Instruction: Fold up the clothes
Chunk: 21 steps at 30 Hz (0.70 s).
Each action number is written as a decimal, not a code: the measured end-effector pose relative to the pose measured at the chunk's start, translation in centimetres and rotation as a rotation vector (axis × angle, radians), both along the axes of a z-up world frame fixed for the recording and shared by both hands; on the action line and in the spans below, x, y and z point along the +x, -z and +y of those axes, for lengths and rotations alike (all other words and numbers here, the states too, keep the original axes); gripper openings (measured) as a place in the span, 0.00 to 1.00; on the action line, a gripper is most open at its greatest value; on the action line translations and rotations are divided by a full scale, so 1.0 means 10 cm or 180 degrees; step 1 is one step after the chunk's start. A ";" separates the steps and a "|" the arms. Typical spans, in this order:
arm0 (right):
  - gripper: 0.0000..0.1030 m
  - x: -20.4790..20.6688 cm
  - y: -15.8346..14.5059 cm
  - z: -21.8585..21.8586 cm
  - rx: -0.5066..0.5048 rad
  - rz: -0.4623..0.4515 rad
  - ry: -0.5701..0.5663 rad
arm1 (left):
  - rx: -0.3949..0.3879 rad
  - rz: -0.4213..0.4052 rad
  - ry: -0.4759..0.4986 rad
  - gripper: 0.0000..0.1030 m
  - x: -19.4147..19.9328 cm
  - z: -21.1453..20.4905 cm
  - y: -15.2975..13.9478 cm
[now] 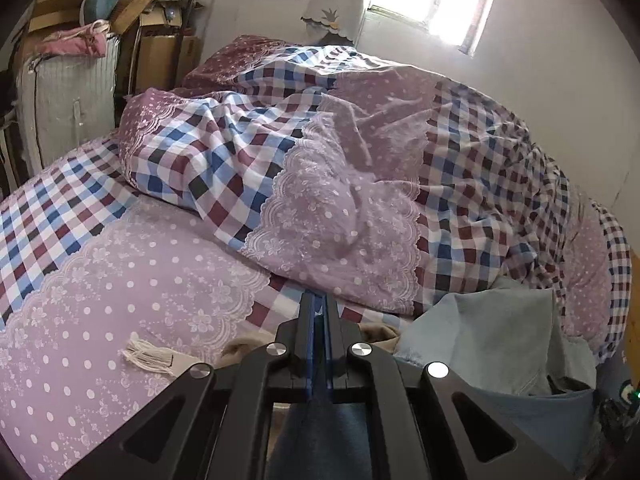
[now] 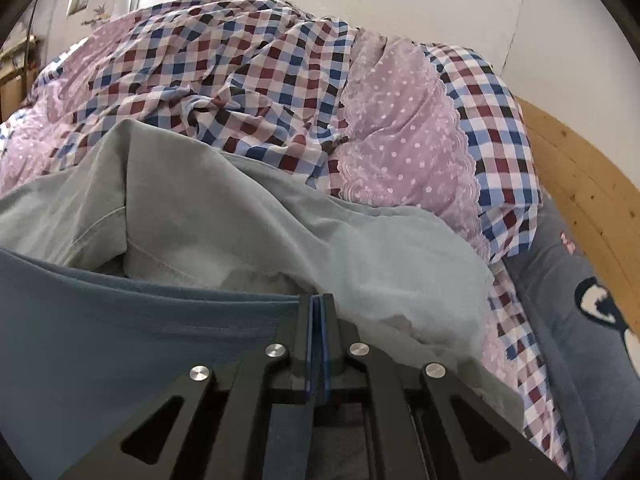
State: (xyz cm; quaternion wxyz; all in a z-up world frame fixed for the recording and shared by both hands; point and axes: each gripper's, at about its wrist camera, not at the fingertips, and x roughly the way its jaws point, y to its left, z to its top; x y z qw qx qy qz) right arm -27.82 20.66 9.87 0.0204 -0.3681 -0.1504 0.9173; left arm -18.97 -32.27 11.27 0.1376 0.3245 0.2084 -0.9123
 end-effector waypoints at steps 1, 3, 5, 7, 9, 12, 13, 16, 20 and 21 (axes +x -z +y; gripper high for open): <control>0.01 -0.03 0.02 -0.03 0.0039 -0.0014 -0.0003 | -0.0007 -0.0018 -0.0019 0.02 -0.01 0.00 0.01; 0.01 -0.08 0.05 -0.07 0.0115 -0.0037 -0.0007 | -0.0019 -0.0069 -0.0053 0.02 -0.04 0.00 0.01; 0.01 -0.11 0.06 -0.10 0.0164 -0.0023 0.0008 | -0.0013 -0.0039 -0.0050 0.02 -0.05 0.01 -0.02; 0.01 -0.13 0.13 -0.10 0.0178 -0.0099 0.0034 | -0.0107 -0.0066 -0.0013 0.02 -0.07 0.05 -0.01; 0.01 -0.15 0.19 -0.10 0.0192 -0.0175 0.0061 | -0.0189 -0.0097 0.0014 0.02 -0.09 0.09 0.00; 0.02 -0.17 0.29 -0.10 0.0213 -0.0289 0.0100 | -0.0109 -0.0244 0.0092 0.04 -0.09 0.02 0.06; 0.03 -0.18 0.32 -0.10 0.0221 -0.0327 0.0113 | -0.0072 -0.0299 0.0129 0.05 -0.09 -0.01 0.08; 0.12 -0.12 0.26 -0.09 0.0180 -0.0337 0.0017 | 0.0041 -0.0467 0.0241 0.08 -0.08 -0.09 0.13; 0.57 0.16 -0.06 0.06 -0.0118 -0.0101 -0.0075 | 0.0328 -0.0009 0.0282 0.56 0.34 -0.29 -0.14; 0.60 0.28 -0.14 0.12 -0.0199 -0.0046 -0.0072 | 0.0434 0.0173 0.0273 0.65 0.53 -0.37 -0.25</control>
